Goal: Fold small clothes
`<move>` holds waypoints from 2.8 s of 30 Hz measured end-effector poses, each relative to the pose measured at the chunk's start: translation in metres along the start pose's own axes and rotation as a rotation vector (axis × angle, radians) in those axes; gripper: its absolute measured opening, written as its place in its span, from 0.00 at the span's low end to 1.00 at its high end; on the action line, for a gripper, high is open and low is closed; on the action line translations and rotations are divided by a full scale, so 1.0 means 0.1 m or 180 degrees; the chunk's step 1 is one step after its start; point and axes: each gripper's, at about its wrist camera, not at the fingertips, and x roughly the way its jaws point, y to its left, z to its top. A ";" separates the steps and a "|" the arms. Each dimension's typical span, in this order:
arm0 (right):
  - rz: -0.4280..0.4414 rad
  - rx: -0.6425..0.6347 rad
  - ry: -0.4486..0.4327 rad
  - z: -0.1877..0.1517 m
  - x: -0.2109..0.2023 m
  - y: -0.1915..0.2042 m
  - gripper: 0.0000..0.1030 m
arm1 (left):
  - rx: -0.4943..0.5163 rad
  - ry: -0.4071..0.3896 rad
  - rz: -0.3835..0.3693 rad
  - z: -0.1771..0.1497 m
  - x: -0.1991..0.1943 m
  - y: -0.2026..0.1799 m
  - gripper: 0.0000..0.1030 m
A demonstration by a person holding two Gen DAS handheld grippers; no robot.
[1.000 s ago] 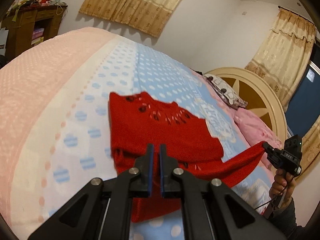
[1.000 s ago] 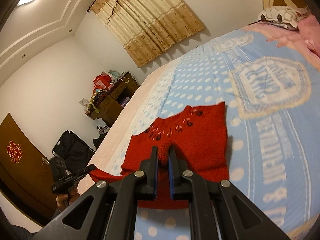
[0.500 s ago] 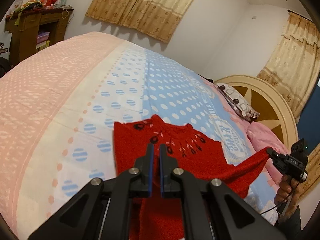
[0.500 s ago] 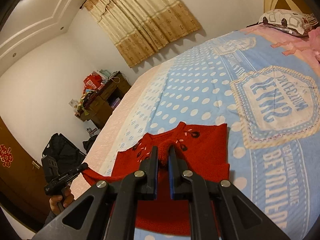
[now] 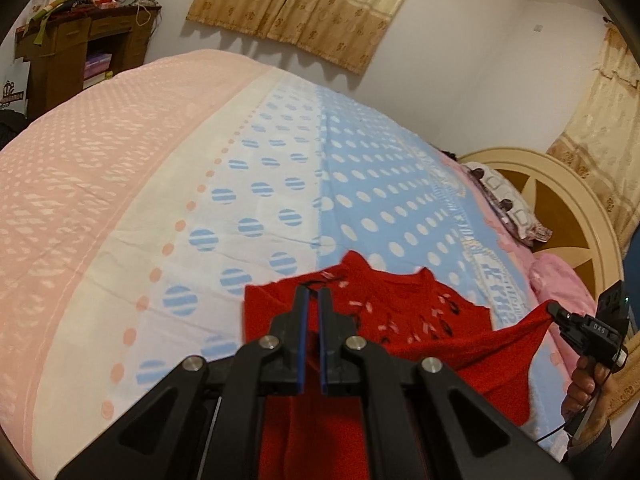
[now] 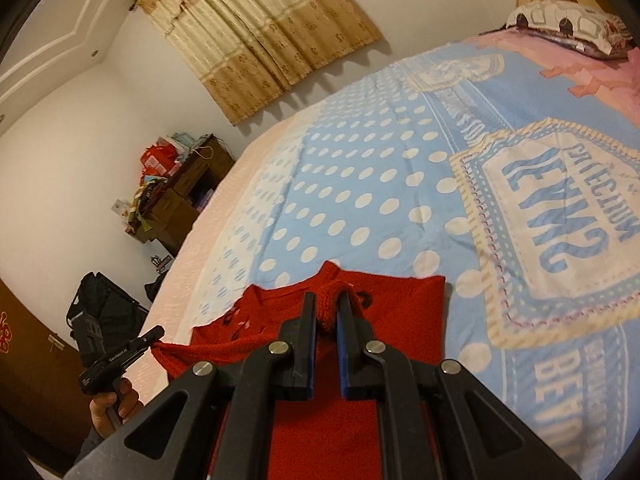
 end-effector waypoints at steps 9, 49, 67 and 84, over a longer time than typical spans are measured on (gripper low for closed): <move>-0.0197 0.0240 0.0202 0.17 0.75 -0.32 0.07 | 0.0050 0.0222 0.0247 0.16 0.62 0.17 0.02; -0.0832 -0.0988 0.0465 0.13 1.20 -0.18 0.00 | 0.0740 0.0340 0.0359 -0.12 0.59 -0.02 0.15; -0.0695 -0.0828 0.0626 0.22 1.34 -0.21 0.66 | 0.0540 0.0343 0.0277 -0.09 0.66 0.07 0.15; -0.0822 -0.0961 0.0316 0.43 1.28 0.00 0.08 | 0.0369 0.0196 0.0268 0.13 0.65 0.10 0.15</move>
